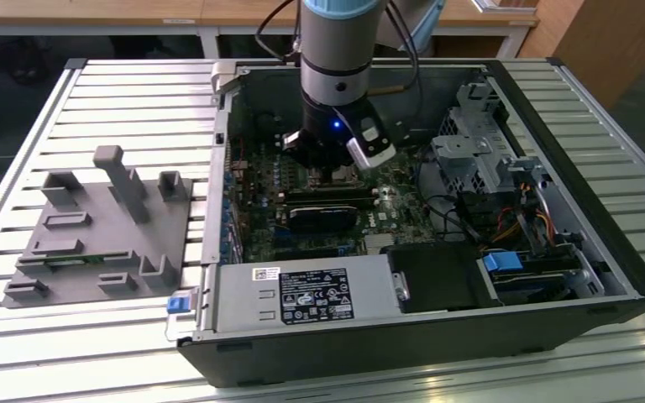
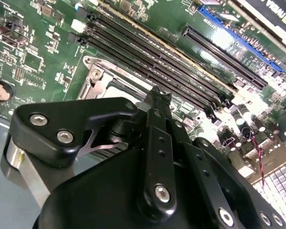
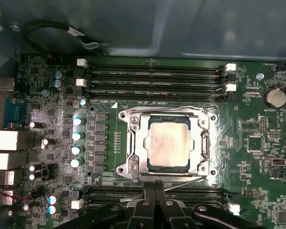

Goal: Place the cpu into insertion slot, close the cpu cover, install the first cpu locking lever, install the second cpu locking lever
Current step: 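Install the second cpu locking lever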

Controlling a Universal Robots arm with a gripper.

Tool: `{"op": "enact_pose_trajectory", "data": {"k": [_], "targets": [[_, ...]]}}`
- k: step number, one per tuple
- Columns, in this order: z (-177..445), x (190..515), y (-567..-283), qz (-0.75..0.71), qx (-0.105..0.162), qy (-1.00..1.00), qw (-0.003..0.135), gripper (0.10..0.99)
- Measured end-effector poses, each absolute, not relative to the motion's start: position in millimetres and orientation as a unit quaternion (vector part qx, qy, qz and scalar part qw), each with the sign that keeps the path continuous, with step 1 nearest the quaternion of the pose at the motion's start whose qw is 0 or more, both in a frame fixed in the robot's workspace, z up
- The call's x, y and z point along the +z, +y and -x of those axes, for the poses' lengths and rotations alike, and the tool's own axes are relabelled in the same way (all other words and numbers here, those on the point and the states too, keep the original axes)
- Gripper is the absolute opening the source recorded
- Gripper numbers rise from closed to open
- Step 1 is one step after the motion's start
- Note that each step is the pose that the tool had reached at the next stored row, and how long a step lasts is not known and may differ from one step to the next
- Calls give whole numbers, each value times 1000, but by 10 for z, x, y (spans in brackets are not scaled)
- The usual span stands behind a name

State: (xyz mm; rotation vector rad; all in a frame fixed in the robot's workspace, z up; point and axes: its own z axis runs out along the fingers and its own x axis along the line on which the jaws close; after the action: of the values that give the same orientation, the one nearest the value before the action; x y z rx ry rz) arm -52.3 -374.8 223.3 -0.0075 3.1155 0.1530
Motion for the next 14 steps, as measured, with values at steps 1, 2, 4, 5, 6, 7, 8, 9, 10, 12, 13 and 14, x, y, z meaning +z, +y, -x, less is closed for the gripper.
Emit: {"op": "enact_pose_trajectory", "data": {"k": [1,2,4,5,6,7,8,9,10,12,13,14], "targets": [[524,2225,-3748,2,50,999,11,110],[525,2217,-3749,1,50,999,11,110],[529,2206,-3754,1,51,999,11,110],[531,2203,-3760,1,54,999,11,110],[533,2200,-3768,1,56,998,11,110],[534,2199,-3777,1,58,998,11,110],[536,2198,-3788,1,61,998,11,110],[538,2197,-3799,1,64,998,11,110],[542,2197,-3812,1,67,998,11,110],[557,2196,-3834,1,72,997,11,110],[566,2196,-3846,1,74,997,11,110],[577,2196,-3857,1,76,997,11,110]]}}
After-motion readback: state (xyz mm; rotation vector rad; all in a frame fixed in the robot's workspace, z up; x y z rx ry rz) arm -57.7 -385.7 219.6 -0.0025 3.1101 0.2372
